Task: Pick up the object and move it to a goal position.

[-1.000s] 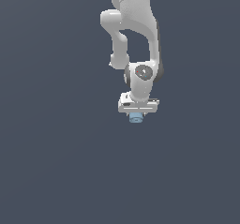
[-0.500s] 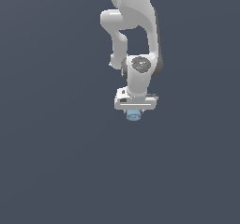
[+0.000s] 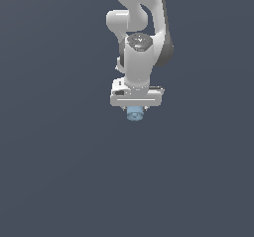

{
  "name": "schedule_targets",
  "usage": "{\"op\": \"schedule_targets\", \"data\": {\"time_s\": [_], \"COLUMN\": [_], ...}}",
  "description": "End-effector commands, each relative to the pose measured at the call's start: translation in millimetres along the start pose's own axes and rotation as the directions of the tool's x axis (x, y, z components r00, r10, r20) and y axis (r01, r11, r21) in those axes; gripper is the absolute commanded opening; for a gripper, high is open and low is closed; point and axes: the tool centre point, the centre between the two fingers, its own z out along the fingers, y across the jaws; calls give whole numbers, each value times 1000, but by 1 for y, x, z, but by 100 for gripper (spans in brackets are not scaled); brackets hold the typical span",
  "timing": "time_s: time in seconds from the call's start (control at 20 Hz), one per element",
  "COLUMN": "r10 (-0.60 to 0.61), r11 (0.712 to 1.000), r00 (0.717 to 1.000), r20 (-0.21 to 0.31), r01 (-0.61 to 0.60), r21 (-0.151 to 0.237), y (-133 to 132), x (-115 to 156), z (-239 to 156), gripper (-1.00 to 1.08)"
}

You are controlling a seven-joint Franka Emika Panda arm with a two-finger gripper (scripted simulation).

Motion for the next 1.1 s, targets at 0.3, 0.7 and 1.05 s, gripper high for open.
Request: {"op": "schedule_targets", "data": {"time_s": [0.3, 0.7, 1.05], "r10": [0, 0, 0], "r11": [1000, 1000, 1000], "r00": [1000, 1000, 1000], "r20": [0, 0, 0], "r01": [0, 0, 0], "r21": [1, -1, -1], "y": [35, 53, 57], "x": [17, 28, 32], "z": [-81, -124, -134], "gripper": [-100, -100, -100]}}
